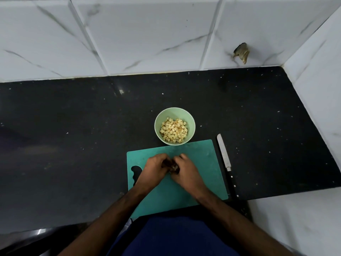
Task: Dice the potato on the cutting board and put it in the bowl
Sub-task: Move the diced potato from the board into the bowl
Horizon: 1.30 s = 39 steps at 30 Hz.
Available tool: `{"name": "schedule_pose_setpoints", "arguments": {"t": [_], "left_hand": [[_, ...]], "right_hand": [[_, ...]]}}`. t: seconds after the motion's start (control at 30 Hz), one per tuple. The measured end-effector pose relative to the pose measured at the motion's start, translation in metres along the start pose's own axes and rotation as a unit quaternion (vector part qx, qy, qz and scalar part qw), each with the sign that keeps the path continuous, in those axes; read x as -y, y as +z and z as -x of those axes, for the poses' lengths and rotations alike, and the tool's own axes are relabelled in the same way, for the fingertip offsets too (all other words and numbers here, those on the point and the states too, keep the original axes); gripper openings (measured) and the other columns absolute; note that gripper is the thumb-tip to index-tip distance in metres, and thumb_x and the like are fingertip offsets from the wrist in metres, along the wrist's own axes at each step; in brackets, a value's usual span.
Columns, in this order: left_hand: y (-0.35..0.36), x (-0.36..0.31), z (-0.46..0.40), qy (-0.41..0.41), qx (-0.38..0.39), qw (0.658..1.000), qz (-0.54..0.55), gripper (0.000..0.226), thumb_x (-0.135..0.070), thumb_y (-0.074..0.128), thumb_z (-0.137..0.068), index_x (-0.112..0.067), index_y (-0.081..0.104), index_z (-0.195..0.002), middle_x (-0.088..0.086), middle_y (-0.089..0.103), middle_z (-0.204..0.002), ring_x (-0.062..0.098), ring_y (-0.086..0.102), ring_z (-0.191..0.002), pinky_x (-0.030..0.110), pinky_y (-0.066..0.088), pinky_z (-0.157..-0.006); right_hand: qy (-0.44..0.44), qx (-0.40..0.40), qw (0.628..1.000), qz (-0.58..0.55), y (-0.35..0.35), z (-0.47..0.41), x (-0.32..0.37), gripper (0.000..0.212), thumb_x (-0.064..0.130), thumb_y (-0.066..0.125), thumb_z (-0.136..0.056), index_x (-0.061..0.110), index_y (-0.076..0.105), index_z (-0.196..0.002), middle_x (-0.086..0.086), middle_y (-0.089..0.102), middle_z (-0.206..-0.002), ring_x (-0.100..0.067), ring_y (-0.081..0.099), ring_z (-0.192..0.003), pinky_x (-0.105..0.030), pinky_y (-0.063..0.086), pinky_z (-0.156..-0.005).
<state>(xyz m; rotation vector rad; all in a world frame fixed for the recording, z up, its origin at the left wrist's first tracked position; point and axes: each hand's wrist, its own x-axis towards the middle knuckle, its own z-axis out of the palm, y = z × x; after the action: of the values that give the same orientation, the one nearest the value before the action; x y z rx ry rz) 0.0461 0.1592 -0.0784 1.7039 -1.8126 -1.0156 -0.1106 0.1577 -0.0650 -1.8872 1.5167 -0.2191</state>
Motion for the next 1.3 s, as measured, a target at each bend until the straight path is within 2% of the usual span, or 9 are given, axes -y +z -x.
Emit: {"name": "schedule_pose_setpoints", "arguments": {"t": [0.23,0.4,0.6,0.73,0.9,1.0,1.07,1.2,1.3], "left_hand": [[-0.006,0.000,0.001,-0.020,-0.029,0.998,0.042,0.028,0.004,0.077,-0.075,-0.018,0.062,-0.084,-0.007,0.067,-0.081,0.008,0.064,-0.076,0.021,0.052,-0.068],[-0.008,0.014,0.004,0.035,0.022,0.999,-0.008,0.038,-0.001,0.080,-0.077,-0.012,0.069,-0.112,-0.001,0.059,-0.102,0.007,0.061,-0.084,0.010,0.049,-0.079],[-0.005,0.015,0.004,0.041,0.051,0.997,-0.029,0.049,-0.006,0.077,-0.083,-0.013,0.064,-0.129,-0.004,0.051,-0.109,0.005,0.055,-0.089,0.004,0.042,-0.081],[-0.005,0.014,0.002,0.041,0.036,0.997,-0.046,0.035,-0.004,0.075,-0.084,-0.012,0.070,-0.118,-0.004,0.052,-0.106,0.008,0.058,-0.088,0.022,0.054,-0.084],[-0.007,0.010,-0.004,0.071,0.024,0.992,-0.098,0.024,-0.004,0.072,-0.086,-0.011,0.074,-0.109,0.003,0.061,-0.105,0.020,0.064,-0.090,0.032,0.055,-0.082],[-0.009,0.012,-0.006,0.125,0.024,0.979,-0.160,0.019,-0.007,0.072,-0.085,-0.011,0.073,-0.104,0.005,0.063,-0.099,0.024,0.064,-0.088,0.039,0.056,-0.077],[-0.009,0.015,-0.007,0.152,0.029,0.970,-0.189,0.015,-0.008,0.071,-0.085,-0.012,0.072,-0.099,0.004,0.062,-0.095,0.024,0.062,-0.084,0.043,0.055,-0.073],[-0.011,0.019,-0.008,0.162,0.036,0.970,-0.178,0.012,-0.011,0.072,-0.084,-0.012,0.069,-0.096,0.003,0.059,-0.092,0.024,0.059,-0.082,0.042,0.054,-0.071],[-0.011,0.020,-0.008,0.161,0.042,0.972,-0.165,0.016,-0.023,0.074,-0.086,-0.013,0.068,-0.097,0.003,0.058,-0.094,0.022,0.058,-0.084,0.037,0.051,-0.072]], "right_hand": [[-0.021,0.016,0.999,0.037,-0.001,-0.007,0.001,0.020,0.018,0.072,-0.085,0.014,0.061,-0.101,-0.001,0.050,-0.103,-0.020,0.054,-0.091,-0.027,0.035,-0.073],[0.082,0.053,0.990,-0.105,-0.028,-0.012,-0.005,0.016,0.009,0.080,-0.078,0.013,0.069,-0.089,0.001,0.068,-0.084,-0.014,0.064,-0.078,-0.028,0.051,-0.071],[0.146,0.148,0.867,-0.454,-0.100,-0.010,0.012,0.008,-0.013,0.066,-0.089,-0.007,0.067,-0.095,-0.010,0.069,-0.085,-0.016,0.071,-0.076,-0.024,0.060,-0.072],[0.078,0.055,0.895,-0.436,-0.129,-0.042,0.034,0.009,-0.008,0.068,-0.090,0.001,0.070,-0.093,-0.008,0.071,-0.091,-0.019,0.072,-0.080,-0.028,0.062,-0.076],[-0.010,-0.005,0.998,-0.057,-0.128,-0.087,0.039,0.021,0.014,0.070,-0.093,0.020,0.078,-0.111,0.005,0.076,-0.112,-0.006,0.069,-0.101,-0.023,0.054,-0.094],[-0.012,-0.038,0.996,-0.080,-0.136,-0.092,0.035,0.026,0.004,0.063,-0.094,0.022,0.080,-0.105,0.010,0.076,-0.104,0.000,0.068,-0.094,-0.013,0.054,-0.084],[-0.005,-0.049,0.983,-0.176,-0.138,-0.089,0.031,0.027,-0.004,0.061,-0.094,0.015,0.079,-0.098,0.004,0.078,-0.097,-0.008,0.073,-0.095,-0.027,0.060,-0.088],[0.059,-0.003,0.897,-0.437,-0.134,-0.062,0.025,0.024,-0.016,0.049,-0.096,-0.007,0.071,-0.099,-0.019,0.075,-0.095,-0.028,0.075,-0.092,-0.033,0.062,-0.083],[0.100,0.066,0.902,-0.415,-0.110,-0.030,0.008,0.025,-0.017,0.050,-0.093,-0.004,0.071,-0.100,-0.017,0.074,-0.092,-0.025,0.072,-0.087,-0.032,0.062,-0.082]]}}
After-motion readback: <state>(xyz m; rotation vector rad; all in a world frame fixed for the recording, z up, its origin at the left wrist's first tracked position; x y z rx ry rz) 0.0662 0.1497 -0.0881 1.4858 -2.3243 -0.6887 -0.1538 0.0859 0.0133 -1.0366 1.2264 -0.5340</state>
